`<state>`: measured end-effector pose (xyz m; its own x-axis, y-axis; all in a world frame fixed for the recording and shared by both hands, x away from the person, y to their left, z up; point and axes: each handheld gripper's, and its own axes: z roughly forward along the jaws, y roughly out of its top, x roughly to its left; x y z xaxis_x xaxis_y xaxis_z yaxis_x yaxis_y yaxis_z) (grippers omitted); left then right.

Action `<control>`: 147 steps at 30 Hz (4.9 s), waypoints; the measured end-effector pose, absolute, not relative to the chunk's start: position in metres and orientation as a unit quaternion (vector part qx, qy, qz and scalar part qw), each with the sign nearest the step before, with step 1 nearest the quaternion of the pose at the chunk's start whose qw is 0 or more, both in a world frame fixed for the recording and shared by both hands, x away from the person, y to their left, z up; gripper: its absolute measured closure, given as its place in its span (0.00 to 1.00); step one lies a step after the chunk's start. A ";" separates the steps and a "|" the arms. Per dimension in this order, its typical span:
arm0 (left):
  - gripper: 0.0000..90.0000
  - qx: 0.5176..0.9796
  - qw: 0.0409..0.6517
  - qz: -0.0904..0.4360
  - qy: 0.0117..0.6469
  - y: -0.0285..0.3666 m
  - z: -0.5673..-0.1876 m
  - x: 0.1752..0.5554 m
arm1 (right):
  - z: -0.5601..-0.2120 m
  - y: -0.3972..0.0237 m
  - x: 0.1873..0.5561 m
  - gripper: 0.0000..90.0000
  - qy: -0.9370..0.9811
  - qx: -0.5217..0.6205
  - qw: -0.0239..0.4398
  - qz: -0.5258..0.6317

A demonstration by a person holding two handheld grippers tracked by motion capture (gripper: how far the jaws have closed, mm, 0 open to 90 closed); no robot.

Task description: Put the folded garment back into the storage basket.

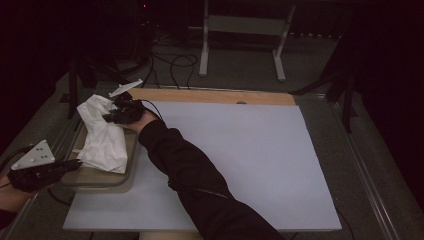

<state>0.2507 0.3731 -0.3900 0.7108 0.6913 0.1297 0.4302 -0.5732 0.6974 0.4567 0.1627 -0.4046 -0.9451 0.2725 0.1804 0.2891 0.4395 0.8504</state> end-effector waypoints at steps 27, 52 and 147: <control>0.00 0.856 0.361 0.164 0.332 0.331 -0.400 0.269 | -0.416 0.128 0.436 0.13 -0.848 -0.145 0.029 -0.509; 0.00 0.867 0.373 0.154 0.293 0.276 -0.395 0.278 | -0.419 0.066 0.419 0.13 -0.851 -0.143 0.009 -0.505; 0.00 0.893 0.398 0.087 0.191 0.127 -0.464 0.285 | -0.501 -0.204 0.338 0.12 -0.850 -0.240 -0.054 -0.466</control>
<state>0.2850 0.1269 -0.4644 0.9123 0.4095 0.0031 0.2718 -0.6111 0.7434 0.3377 -0.2043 -0.5009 -0.8790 0.4584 0.1314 0.3574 0.4508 0.8180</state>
